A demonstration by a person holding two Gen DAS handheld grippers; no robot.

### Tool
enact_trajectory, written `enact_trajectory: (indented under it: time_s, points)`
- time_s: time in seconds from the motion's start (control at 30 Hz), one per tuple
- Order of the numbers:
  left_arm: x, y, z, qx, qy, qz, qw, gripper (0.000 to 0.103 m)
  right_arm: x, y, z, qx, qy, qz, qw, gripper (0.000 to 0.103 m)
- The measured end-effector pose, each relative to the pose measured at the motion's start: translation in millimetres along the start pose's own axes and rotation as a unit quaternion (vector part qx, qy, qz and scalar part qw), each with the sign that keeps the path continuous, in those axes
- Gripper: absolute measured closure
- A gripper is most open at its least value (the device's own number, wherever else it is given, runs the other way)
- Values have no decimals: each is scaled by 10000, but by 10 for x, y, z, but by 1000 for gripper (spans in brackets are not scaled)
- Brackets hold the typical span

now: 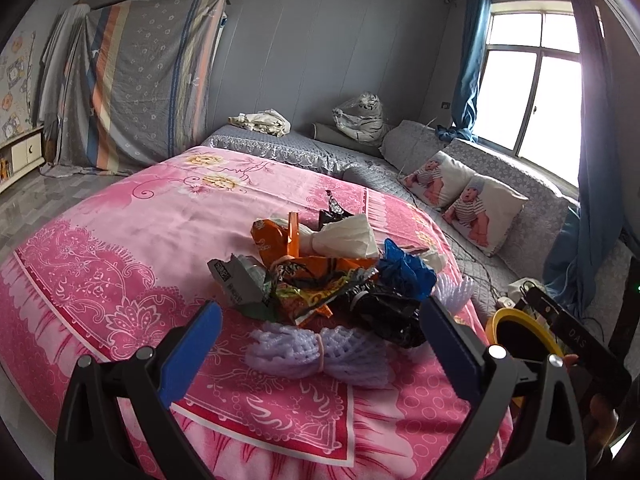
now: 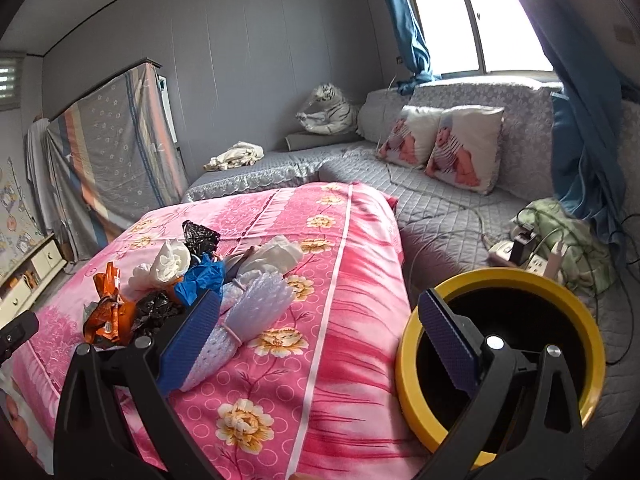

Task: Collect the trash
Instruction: 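Lower the left tool onto the white foam net and close it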

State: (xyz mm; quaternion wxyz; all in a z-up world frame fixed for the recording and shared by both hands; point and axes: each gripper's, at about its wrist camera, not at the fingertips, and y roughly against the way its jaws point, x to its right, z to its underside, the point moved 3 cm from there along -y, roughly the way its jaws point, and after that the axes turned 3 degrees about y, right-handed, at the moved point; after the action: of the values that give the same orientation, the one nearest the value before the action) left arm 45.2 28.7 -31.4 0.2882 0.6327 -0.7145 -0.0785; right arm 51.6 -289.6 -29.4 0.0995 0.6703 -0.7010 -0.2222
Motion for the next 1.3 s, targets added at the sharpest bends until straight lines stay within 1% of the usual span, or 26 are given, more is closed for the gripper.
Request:
enact_trajectory:
  time_s: [0.07,0.1,0.13,0.2,0.33,0.4,0.5,0.57,0.67,0.83,0.97,1.17,1.27,1.3]
  points:
    - [-92,-64,-28,-125,85,-23,9999,7,21,-121,-19,-163,-102,-144,9997,8]
    - [-125,-106,-32,-230,38,-21,9997,7,22,-181,-20,-250,-96,-164,9995,8]
    - [-138,-145,-31,-342,-68,-7,9994,7,16,-232,-26,-324,-78,-196,9993,8]
    - [-149,-202,-21,-508,-368,-91,9980,7,-2,-312,-18,-456,-35,-292,9985,8]
    - [-127,-192,19,-455,-905,-55,9948,7,-91,-460,13,-680,212,-448,9965,8]
    - [-118,-273,77,-688,-1035,-19,9922,7,-136,-539,43,-811,344,-512,9948,8]
    - [-141,-403,180,-1046,-965,74,9898,7,-168,-670,71,-969,466,-586,9925,8]
    - [-157,-479,220,-1155,-949,99,9887,7,-165,-770,72,-1070,467,-678,9909,8]
    - [-170,-555,238,-1163,-920,126,9889,7,-175,-875,42,-1118,434,-792,9896,8]
    - [-198,-673,263,-1278,-849,220,9879,7,-299,-1065,-25,-1184,511,-946,9871,8]
    - [-192,-742,295,-1346,-813,270,9872,7,-367,-1232,-38,-1337,431,-1037,9846,8]
    - [-200,-809,314,-1350,-879,315,9864,7,-365,-1384,3,-1560,152,-1082,9817,8]
    - [-220,-870,329,-1461,-831,343,9852,8,-368,-1441,35,-1627,127,-1045,9810,9]
    - [-225,-887,335,-1496,-811,366,9847,7,-373,-1456,46,-1655,115,-1051,9805,10]
